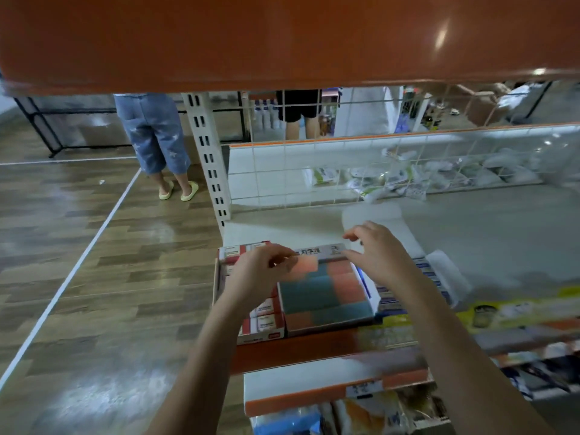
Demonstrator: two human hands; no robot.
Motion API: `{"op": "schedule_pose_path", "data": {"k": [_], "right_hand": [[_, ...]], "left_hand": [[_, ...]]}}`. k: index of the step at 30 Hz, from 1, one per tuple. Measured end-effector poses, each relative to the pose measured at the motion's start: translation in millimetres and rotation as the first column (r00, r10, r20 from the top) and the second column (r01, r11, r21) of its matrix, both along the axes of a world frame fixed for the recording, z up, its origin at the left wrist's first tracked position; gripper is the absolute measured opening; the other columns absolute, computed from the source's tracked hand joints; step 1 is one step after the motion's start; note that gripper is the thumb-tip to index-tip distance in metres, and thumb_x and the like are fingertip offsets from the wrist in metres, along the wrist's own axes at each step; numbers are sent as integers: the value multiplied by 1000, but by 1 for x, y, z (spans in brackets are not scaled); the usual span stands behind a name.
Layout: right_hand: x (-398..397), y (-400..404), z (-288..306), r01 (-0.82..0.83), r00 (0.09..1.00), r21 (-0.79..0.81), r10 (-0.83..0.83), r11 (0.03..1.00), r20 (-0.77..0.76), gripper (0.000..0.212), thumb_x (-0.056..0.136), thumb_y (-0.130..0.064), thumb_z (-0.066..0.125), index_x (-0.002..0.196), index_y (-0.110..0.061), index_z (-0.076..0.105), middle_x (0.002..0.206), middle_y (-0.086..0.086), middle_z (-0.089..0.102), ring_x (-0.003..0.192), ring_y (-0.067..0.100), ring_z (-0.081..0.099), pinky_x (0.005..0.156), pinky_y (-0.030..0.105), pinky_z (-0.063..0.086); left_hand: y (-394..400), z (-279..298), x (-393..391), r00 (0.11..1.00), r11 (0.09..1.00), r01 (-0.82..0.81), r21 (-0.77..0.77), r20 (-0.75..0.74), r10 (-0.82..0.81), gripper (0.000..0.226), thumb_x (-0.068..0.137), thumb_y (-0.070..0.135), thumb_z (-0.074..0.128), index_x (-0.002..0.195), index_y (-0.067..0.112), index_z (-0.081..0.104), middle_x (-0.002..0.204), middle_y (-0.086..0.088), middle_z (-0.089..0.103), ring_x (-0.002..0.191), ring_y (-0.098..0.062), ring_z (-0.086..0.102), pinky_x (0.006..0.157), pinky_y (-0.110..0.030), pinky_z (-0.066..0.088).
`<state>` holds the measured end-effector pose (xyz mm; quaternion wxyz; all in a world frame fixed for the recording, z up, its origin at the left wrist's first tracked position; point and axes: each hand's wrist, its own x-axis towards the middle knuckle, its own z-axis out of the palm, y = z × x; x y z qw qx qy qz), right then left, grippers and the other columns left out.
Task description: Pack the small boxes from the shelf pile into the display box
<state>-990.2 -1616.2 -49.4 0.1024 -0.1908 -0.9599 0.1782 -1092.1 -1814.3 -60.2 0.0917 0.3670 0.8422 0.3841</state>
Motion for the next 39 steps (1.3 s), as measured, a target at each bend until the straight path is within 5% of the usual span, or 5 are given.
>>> {"op": "schedule_pose_path", "data": {"k": [7,13,20,25,39], "right_hand": [[25,13,-9,88,996,-141,-82,986,45,27,89,-31,60,111,-16,61,91,-5,57,82,10,53,71,22,40],[27,19,-12,21,999,-170,-15,985,35,21,91,-29,57,108,-17,62,98,-1,63,79,9,51,69,21,39],[26,30,-15,-80,995,-168,89,982,41,19,93,-25,55,109,-18,61,101,-1,62,79,9,49,67,22,36],[26,38,-17,-157,984,-182,169,971,54,17,92,-25,54,107,-18,60,101,-1,62,80,9,49,68,21,36],[29,29,-12,-99,994,-194,107,976,33,21,94,-24,53,109,-15,62,104,1,63,80,11,54,72,23,42]], "left_hand": [[58,-6,15,991,986,-92,-139,-109,77,18,91,32,56,105,25,65,96,4,69,75,-8,57,60,-20,47],[82,-14,30,968,959,-200,-200,-190,162,17,91,36,55,104,26,62,91,3,70,70,-11,57,53,-23,42],[89,-23,43,918,925,-324,-198,-304,256,21,93,37,52,107,26,63,103,1,62,98,-17,52,68,-27,44],[94,-20,48,907,902,-372,-220,-294,303,20,93,36,53,105,25,64,102,1,64,97,-17,53,73,-29,45],[89,-11,43,937,912,-239,-334,-327,126,20,95,32,48,109,26,61,103,0,66,99,-18,56,69,-29,42]]}}
